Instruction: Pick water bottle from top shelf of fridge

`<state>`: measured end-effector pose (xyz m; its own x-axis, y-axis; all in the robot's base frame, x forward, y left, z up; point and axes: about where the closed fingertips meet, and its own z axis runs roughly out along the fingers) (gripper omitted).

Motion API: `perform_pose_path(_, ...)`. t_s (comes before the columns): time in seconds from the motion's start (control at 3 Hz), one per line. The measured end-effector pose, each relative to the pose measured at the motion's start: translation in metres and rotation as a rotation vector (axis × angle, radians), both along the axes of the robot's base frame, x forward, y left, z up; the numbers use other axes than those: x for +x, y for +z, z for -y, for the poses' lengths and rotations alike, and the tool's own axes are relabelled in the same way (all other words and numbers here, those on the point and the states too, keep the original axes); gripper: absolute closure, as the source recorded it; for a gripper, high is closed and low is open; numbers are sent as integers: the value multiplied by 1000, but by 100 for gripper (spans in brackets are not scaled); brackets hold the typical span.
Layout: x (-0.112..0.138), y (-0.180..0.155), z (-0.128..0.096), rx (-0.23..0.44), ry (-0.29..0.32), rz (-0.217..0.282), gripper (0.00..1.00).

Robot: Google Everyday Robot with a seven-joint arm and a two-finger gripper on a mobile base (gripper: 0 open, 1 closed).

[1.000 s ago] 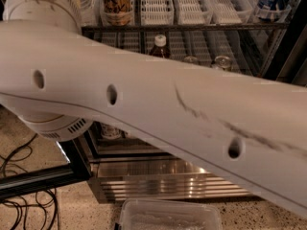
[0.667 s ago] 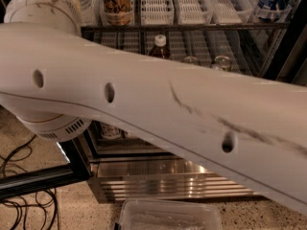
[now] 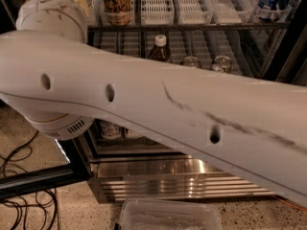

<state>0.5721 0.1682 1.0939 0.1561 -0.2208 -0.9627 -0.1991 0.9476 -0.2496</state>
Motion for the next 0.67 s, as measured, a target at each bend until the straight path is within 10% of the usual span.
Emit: perform_pose_path(0.67,39,13,-4,31,-22,67,33)
